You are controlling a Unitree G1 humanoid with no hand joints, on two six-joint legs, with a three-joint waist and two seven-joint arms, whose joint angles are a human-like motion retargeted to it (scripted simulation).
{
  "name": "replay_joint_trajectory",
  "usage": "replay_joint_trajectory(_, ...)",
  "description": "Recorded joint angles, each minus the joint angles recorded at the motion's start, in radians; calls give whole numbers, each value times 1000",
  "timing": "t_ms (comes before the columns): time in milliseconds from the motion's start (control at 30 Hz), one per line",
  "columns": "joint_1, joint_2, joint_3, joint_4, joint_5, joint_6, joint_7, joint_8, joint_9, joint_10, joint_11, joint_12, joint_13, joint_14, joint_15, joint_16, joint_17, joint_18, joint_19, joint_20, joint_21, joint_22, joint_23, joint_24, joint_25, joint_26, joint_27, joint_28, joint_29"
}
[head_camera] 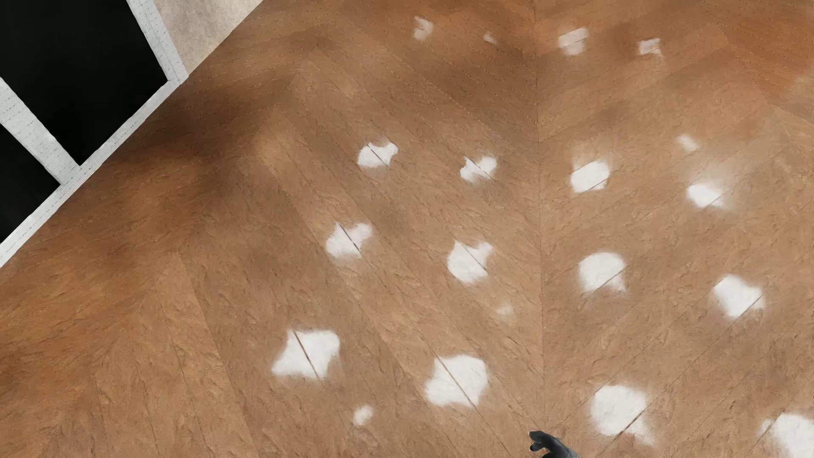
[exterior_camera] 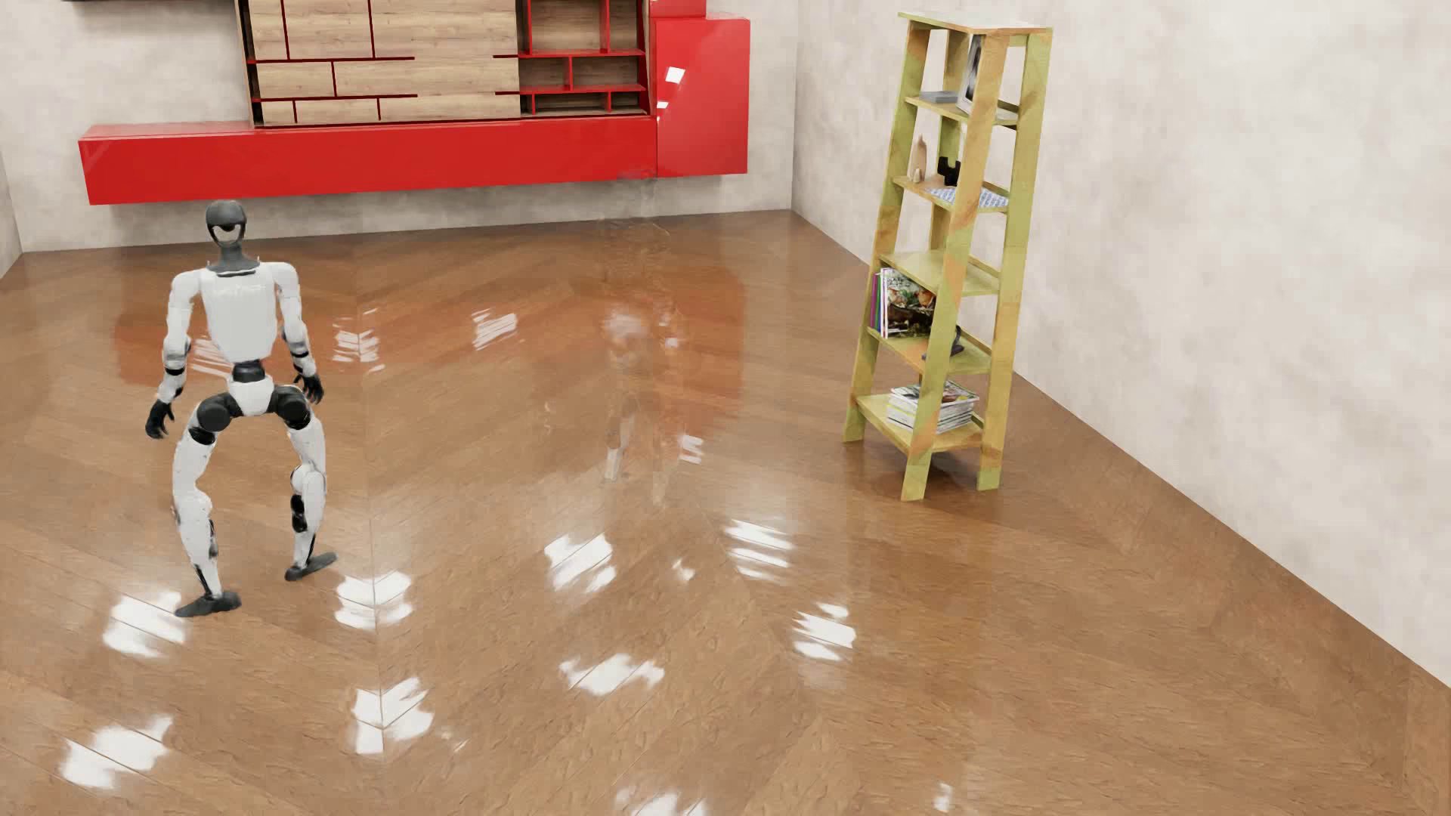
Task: Head to shelves
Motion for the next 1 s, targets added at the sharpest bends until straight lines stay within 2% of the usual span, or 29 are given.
replay_joint_trajectory(33,28,-4,-12,84,71,0,-1,54,1,67,-27,22,-9,79,-15,13,0,9,-10,39,54,-14,13,-2,-21,-12,-6,18,25)
replay_joint_trajectory(67,32,-7,-19,174,139,4,-66,111,4,151,-42,49,-16,159,-31,31,-2,77,-16,56,101,-39,14,-5,-32,-32,-21,17,48)
replay_joint_trajectory(100,-14,-12,-12,236,199,11,-237,181,10,233,-42,70,-23,199,-50,41,-6,169,-27,64,125,-58,13,-6,-21,-51,-31,14,74)
replay_joint_trajectory(133,-129,-27,12,200,244,17,-550,272,18,314,-22,81,-28,159,-73,37,-13,178,-42,69,131,-67,2,-5,4,-63,-27,4,85)
replay_joint_trajectory(167,-241,-43,33,86,278,20,-858,355,23,399,-3,81,-32,73,-92,22,-21,142,-52,75,127,-69,-15,2,24,-60,-14,-2,71)
replay_joint_trajectory(200,-327,-52,43,-51,306,20,-1091,424,24,485,-1,75,-35,8,-101,-1,-24,104,-59,81,112,-71,-34,10,53,-54,2,-6,38)
replay_joint_trajectory(233,-397,-53,47,-190,335,20,-1262,482,24,573,-16,67,-38,-27,-101,-20,-29,65,-62,77,103,-78,-50,23,77,-54,10,-17,6)
replay_joint_trajectory(267,-459,-48,47,-322,361,21,-1385,537,23,653,-37,63,-44,-46,-98,-33,-35,37,-63,66,99,-95,-62,45,98,-63,17,-26,-15)
replay_joint_trajectory(300,-519,-45,48,-418,382,22,-1445,594,22,713,-49,65,-54,-67,-99,-45,-44,28,-63,55,101,-122,-73,74,115,-78,18,-37,-20)
replay_joint_trajectory(333,-587,-45,51,-465,404,24,-1449,657,22,744,-54,76,-71,-91,-101,-59,-57,48,-62,61,109,-162,-75,96,127,-95,18,-37,-19)
replay_joint_trajectory(400,-719,-39,69,-442,458,30,-1339,798,22,692,-63,121,-115,-133,-110,-91,-77,149,-63,103,131,-259,-54,135,129,-126,22,-20,-29)
replay_joint_trajectory(433,-768,-29,80,-438,484,31,-1288,865,21,605,-64,148,-135,-149,-120,-105,-81,157,-66,126,138,-302,-29,146,124,-142,30,-20,-35)
replay_joint_trajectory(500,-824,5,96,-494,518,30,-1256,977,15,303,-68,179,-158,-123,-154,-108,-85,103,-60,145,141,-341,25,172,107,-155,60,-46,-55)
replay_joint_trajectory(567,-797,62,99,-589,518,24,-1313,1046,3,-131,-96,169,-140,-7,-173,-93,-92,-22,-46,135,133,-315,80,221,104,-126,84,-112,-63)
replay_joint_trajectory(600,-769,90,98,-617,514,21,-1351,1069,-2,-266,-96,151,-117,32,-172,-83,-103,-50,-43,122,137,-288,106,264,96,-104,94,-149,-53)
replay_joint_trajectory(633,-758,109,95,-627,510,21,-1341,1089,-4,-241,-58,146,-90,95,-169,-70,-118,72,-36,109,144,-263,132,316,88,-96,100,-176,-41)
replay_joint_trajectory(667,-742,116,92,-633,495,18,-1311,1116,-3,-189,12,130,-59,114,-143,-89,-135,161,-29,113,152,-239,157,353,77,-88,105,-183,-45)
replay_joint_trajectory(700,-720,95,92,-633,480,11,-1284,1125,2,-134,138,115,-22,59,-73,-122,-146,191,5,139,138,-219,177,362,78,-74,116,-155,-66)
replay_joint_trajectory(733,-692,43,93,-625,472,6,-1257,1143,6,-81,303,104,16,-6,52,-162,-145,195,155,179,108,-205,192,334,91,-73,137,-125,-94)
replay_joint_trajectory(767,-664,-27,91,-610,480,3,-1223,1183,11,-35,484,96,44,-67,187,-190,-142,200,329,206,85,-205,201,303,104,-84,148,-109,-101)
replay_joint_trajectory(800,-627,-108,93,-591,504,0,-1178,1191,15,-7,667,92,62,-121,289,-204,-149,202,338,206,87,-221,207,285,106,-115,154,-106,-73)
replay_joint_trajectory(833,-579,-193,92,-579,497,-5,-1133,1202,20,10,825,85,76,-170,287,-208,-169,202,338,195,111,-244,200,277,96,-144,144,-102,-12)
replay_joint_trajectory(867,-522,-280,84,-579,449,-13,-1095,1212,25,13,933,72,92,-213,246,-210,-193,201,343,181,138,-269,179,270,76,-170,124,-93,49)
replay_joint_trajectory(900,-464,-368,69,-586,391,-23,-1070,1203,28,5,984,44,116,-249,253,-207,-199,199,317,166,127,-285,140,267,78,-180,113,-91,60)
replay_joint_trajectory(967,-367,-502,26,-609,289,-37,-1052,1129,30,-8,912,-42,179,-315,205,-195,-152,191,200,119,31,-296,47,275,133,-171,99,-104,-22)
replay_joint_trajectory(1000,-330,-540,2,-620,261,-39,-1059,1086,28,-8,797,-95,212,-348,164,-182,-113,186,179,79,-21,-302,6,293,174,-167,83,-118,-72)
